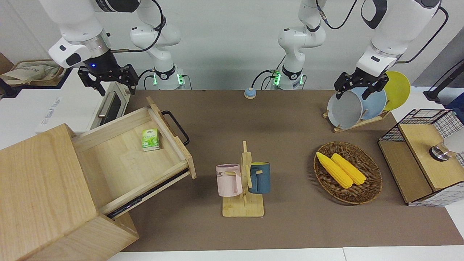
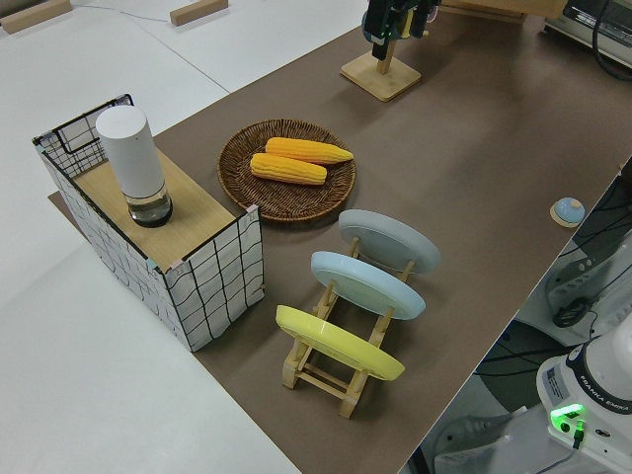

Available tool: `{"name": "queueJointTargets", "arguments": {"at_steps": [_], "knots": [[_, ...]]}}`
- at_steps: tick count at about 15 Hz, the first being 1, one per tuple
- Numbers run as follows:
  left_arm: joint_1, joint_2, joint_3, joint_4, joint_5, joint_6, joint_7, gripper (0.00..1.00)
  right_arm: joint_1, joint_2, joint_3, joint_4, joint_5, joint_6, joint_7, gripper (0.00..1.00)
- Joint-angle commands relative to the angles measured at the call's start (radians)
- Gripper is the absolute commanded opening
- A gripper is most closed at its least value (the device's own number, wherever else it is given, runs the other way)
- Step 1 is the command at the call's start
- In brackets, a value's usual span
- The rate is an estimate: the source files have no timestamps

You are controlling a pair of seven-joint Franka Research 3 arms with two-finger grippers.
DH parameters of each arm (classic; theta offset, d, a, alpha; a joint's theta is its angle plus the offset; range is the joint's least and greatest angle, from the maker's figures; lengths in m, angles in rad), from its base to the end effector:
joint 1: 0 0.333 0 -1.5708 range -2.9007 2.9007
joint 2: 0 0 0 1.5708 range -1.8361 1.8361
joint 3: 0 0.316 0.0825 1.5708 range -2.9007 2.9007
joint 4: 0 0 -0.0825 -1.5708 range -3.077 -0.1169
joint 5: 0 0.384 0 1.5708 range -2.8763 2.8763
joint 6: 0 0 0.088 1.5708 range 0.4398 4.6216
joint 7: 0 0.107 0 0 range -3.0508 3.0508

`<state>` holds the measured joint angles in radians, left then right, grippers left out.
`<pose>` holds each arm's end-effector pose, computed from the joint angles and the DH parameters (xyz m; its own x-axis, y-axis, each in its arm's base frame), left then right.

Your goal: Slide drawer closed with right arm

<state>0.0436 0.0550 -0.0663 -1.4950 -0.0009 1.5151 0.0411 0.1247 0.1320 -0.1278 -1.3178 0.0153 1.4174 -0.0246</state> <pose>0.5660 -0.0118 0.6245 0.9974 -0.0638 -0.0346 -0.0637 -0.9980 0.0060 0.5788 0.0061 0.6544 0.9992 0.0244 -0.0314 0.0244 -0.9997 0.0008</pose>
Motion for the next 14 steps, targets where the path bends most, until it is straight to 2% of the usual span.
{"name": "queueJointTargets", "arguments": {"at_steps": [1, 3, 5, 14], "knots": [[-0.007, -0.004, 0.000, 0.010, 0.018, -0.018, -0.010, 0.99, -0.011, -0.006, 0.004, -0.005, 0.005, 0.000, -0.020, 0.690], [-0.007, -0.004, 0.000, 0.010, 0.018, -0.018, -0.010, 0.99, -0.010, -0.006, 0.004, -0.005, 0.008, 0.000, -0.020, 0.299], [-0.007, -0.004, 0.000, 0.009, 0.018, -0.018, -0.010, 0.99, -0.010, -0.006, 0.005, -0.005, 0.011, -0.003, -0.020, 0.002], [-0.007, -0.004, 0.000, 0.010, 0.018, -0.018, -0.010, 0.99, -0.022, -0.009, 0.000, -0.005, 0.022, -0.028, -0.021, 0.000]]}}
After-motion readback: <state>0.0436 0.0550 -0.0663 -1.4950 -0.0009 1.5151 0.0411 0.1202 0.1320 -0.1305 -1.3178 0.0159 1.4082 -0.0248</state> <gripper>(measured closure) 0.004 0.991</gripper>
